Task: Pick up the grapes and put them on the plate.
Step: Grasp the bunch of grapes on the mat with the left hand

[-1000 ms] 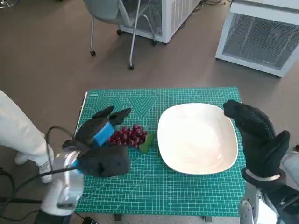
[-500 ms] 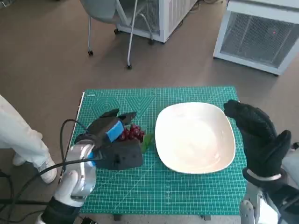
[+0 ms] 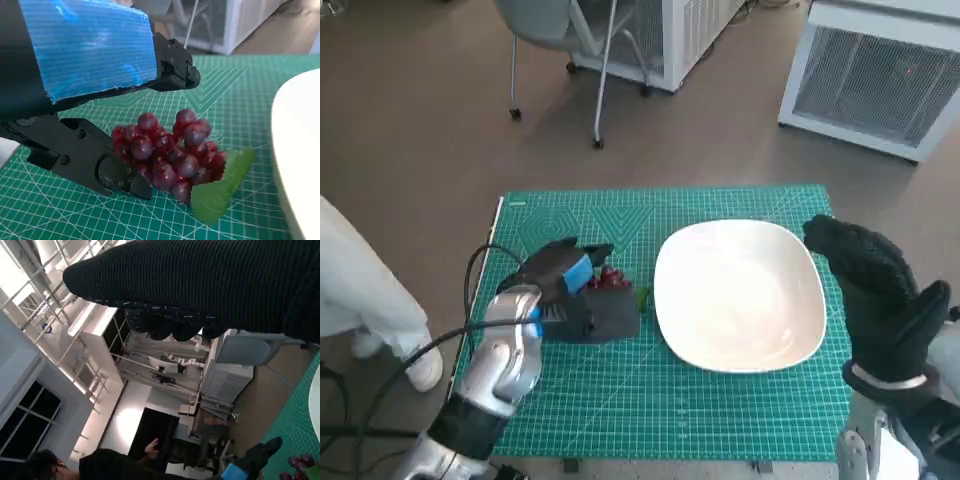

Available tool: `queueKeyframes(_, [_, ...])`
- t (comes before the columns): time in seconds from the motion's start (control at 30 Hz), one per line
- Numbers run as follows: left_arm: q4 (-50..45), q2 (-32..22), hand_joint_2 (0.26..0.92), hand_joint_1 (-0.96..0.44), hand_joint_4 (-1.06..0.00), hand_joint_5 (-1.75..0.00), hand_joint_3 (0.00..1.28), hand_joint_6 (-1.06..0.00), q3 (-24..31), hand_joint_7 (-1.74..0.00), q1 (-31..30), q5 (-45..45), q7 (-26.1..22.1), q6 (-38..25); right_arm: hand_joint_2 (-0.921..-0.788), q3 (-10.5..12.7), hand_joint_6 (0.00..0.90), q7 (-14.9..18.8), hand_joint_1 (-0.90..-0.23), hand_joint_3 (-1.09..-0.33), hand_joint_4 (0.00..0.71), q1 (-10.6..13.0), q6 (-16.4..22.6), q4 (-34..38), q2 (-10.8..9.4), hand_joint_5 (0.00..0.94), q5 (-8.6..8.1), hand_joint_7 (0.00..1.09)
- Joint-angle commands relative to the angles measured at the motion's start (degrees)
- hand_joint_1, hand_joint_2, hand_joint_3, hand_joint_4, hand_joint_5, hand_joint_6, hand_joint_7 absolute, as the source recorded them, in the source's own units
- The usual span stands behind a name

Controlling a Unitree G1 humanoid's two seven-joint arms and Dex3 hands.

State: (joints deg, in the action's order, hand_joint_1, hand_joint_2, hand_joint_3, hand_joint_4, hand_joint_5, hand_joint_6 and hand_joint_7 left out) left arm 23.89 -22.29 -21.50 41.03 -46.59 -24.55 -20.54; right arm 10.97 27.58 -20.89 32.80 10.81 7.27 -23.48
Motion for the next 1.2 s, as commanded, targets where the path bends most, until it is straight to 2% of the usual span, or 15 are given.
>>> queueKeyframes(0.03, [8.19,1.61,0.744,-0.17,-0.12,0.0,0.01,-0.31,-1.6,0.0,4.13,0.56,1.57,0.37,-0.921,-0.02,0.243,0.07,-0.44,-0.584,0.628,1.55,-0.61,0.17,0.03,0.063,0.01,0.75])
queueKeyframes(0.27, [23.72,4.37,0.762,-0.17,-0.12,0.0,0.01,-0.29,-3.69,0.0,9.57,1.41,4.37,2.37,-0.921,0.04,0.243,-0.51,-0.435,-0.586,0.627,1.97,-0.42,-0.08,-0.09,0.062,0.65,0.76])
queueKeyframes(0.47, [31.79,5.89,0.777,-0.18,-0.15,-0.01,0.01,-0.29,-5.01,0.0,12.24,2.34,5.67,3.93,-0.921,0.09,0.243,-0.77,-0.43,-0.59,0.627,2.16,-0.66,-0.32,-0.13,0.061,0.76,0.76])
queueKeyframes(0.83, [39.82,7.51,0.791,-0.18,-0.17,-0.01,0.01,-0.28,-6.16,0.0,14.62,4.0,7.41,6.73,-0.921,-0.11,0.241,-1.34,-0.429,-0.592,0.627,2.7,-1.54,-1.4,-0.14,0.061,0.99,0.77])
queueKeyframes(1.2, [42.57,7.73,0.822,-0.19,-0.21,-0.02,0.02,-0.29,-6.77,0.0,15.01,5.04,10.19,8.39,-0.921,-0.11,0.238,-1.15,-0.428,-0.594,0.626,2.87,-2.0,-1.62,-0.12,0.061,0.71,0.78])
